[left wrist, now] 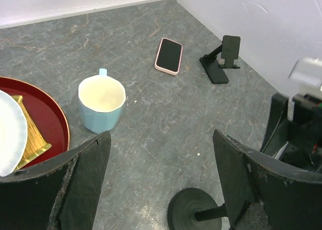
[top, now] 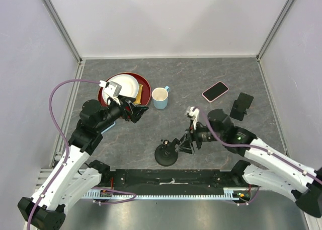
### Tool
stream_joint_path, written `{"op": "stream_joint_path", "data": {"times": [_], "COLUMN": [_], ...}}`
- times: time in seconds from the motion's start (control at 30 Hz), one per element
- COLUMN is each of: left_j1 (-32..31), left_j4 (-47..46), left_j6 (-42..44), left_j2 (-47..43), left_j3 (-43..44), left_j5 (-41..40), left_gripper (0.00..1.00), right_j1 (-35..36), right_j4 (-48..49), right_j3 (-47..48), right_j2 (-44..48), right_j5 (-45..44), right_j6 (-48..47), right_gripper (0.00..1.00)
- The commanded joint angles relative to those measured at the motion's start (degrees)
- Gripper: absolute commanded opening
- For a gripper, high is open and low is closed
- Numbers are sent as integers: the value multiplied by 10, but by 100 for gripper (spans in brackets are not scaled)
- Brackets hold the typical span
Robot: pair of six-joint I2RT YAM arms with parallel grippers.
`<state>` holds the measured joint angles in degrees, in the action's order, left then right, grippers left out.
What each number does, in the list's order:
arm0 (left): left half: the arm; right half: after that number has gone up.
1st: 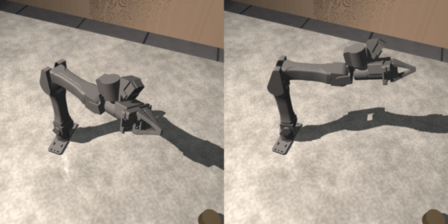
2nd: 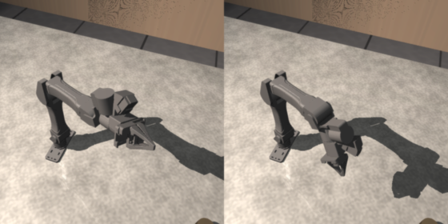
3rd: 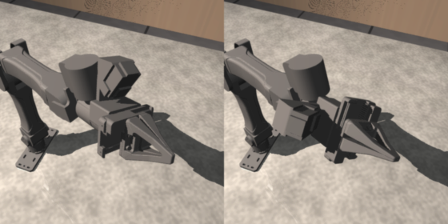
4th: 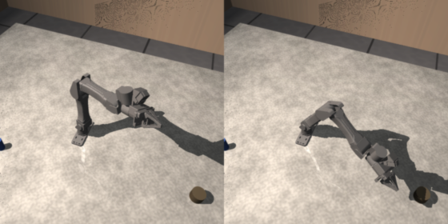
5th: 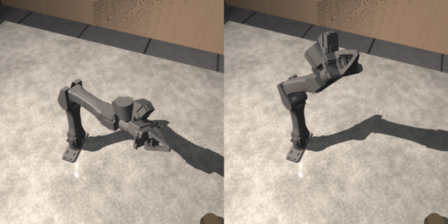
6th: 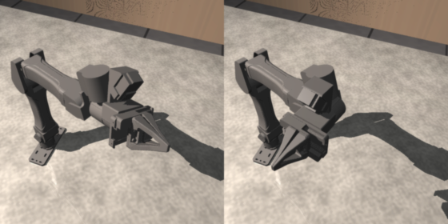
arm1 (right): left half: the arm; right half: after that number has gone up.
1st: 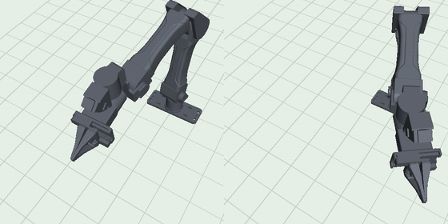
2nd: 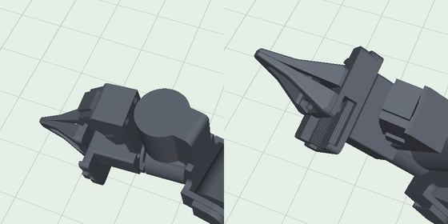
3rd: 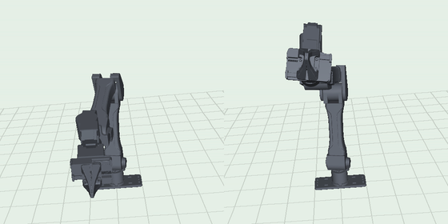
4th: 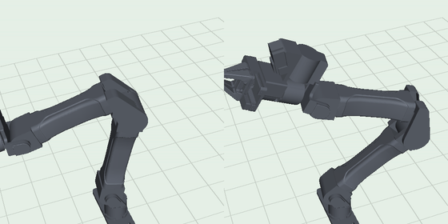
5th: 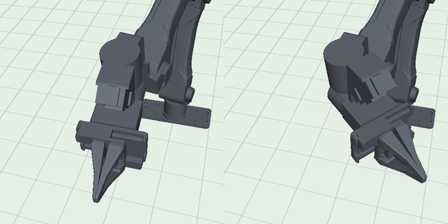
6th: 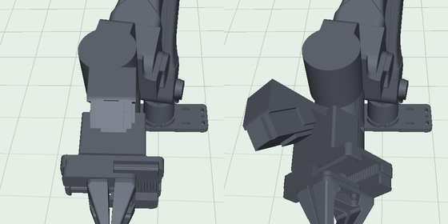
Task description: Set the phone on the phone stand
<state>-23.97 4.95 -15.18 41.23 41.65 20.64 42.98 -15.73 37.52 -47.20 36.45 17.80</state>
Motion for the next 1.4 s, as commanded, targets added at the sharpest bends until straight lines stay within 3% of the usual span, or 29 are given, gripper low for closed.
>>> {"op": "stream_joint_path", "data": {"times": [0.0,0.17,0.37,0.5,0.77,1.17,1.37], "left_j1": [0,-1,-2,-6,-6,-7,-7], "left_j4": [-21,-17,-16,-13,-14,-11,-9], "left_j6": [-19,-14,-14,-13,-14,-12,-13], "left_j2": [0,-7,-2,-5,0,3,11], "left_j3": [27,26,27,29,28,29,33], "left_j5": [26,13,19,15,19,12,24], "left_gripper": [88,88,88,88,88,87,86], "right_j1": [86,162,171,172,172,171,172], "right_j4": [6,46,69,53,138,177,178], "right_j3": [17,13,4,-6,-31,-52,-53], "right_j2": [-32,-62,-66,-19,4,-9,-11], "right_j5": [-129,-227,-282,-344,-207,-180,-203], "right_j6": [-37,-56,-71,-78,-82,-79,-69], "right_gripper": [72,72,72,73,68,56,33]}}
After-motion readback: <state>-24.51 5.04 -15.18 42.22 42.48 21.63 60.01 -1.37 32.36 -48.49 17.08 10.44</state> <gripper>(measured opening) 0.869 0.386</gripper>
